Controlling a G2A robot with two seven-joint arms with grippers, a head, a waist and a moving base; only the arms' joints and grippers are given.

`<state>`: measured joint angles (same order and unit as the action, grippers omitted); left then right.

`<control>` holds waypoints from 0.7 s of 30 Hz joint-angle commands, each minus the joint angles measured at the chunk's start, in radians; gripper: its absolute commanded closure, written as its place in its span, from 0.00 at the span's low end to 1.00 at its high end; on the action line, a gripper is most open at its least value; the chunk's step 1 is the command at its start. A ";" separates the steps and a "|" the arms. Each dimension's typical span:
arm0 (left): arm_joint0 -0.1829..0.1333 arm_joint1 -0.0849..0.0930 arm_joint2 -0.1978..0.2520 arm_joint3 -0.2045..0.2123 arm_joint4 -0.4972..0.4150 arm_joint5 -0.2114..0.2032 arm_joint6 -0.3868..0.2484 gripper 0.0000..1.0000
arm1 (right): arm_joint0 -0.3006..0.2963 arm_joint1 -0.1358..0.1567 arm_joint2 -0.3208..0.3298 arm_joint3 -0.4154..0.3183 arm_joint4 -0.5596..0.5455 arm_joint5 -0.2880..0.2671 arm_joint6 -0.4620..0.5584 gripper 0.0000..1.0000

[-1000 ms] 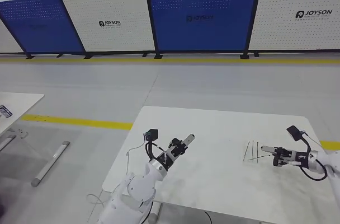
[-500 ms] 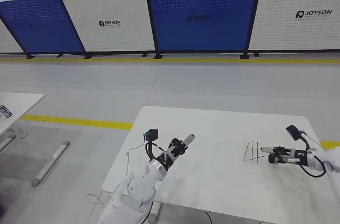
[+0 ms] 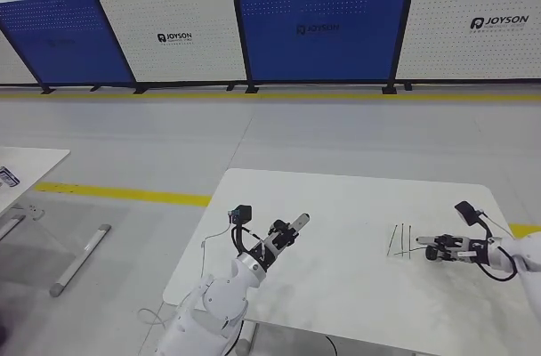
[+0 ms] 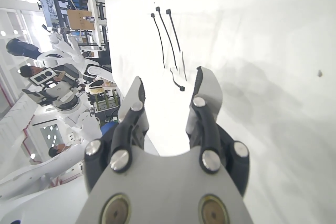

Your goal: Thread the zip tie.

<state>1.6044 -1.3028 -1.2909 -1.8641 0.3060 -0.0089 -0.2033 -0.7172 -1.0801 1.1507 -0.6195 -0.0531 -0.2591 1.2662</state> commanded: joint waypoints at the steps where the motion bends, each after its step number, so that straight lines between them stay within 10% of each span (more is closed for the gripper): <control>1: 0.000 0.000 0.000 0.000 0.000 0.000 0.000 0.00 | 0.007 -0.002 -0.005 0.013 0.001 0.000 0.001 0.70; 3: 0.000 0.000 0.000 0.000 0.000 0.000 0.000 0.00 | 0.015 -0.004 -0.011 0.027 0.002 0.002 -0.001 1.00; 15: 0.000 0.000 0.000 0.000 0.000 0.000 0.000 0.00 | 0.018 0.010 0.015 0.068 0.059 -0.076 0.040 1.00; 21: 0.000 0.000 0.000 0.000 0.000 0.000 0.000 0.00 | -0.086 0.055 0.126 -0.124 0.169 -0.081 0.088 1.00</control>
<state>1.6044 -1.3028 -1.2909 -1.8641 0.3060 -0.0089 -0.2033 -0.7754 -1.0340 1.2505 -0.6940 0.0953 -0.3402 1.3490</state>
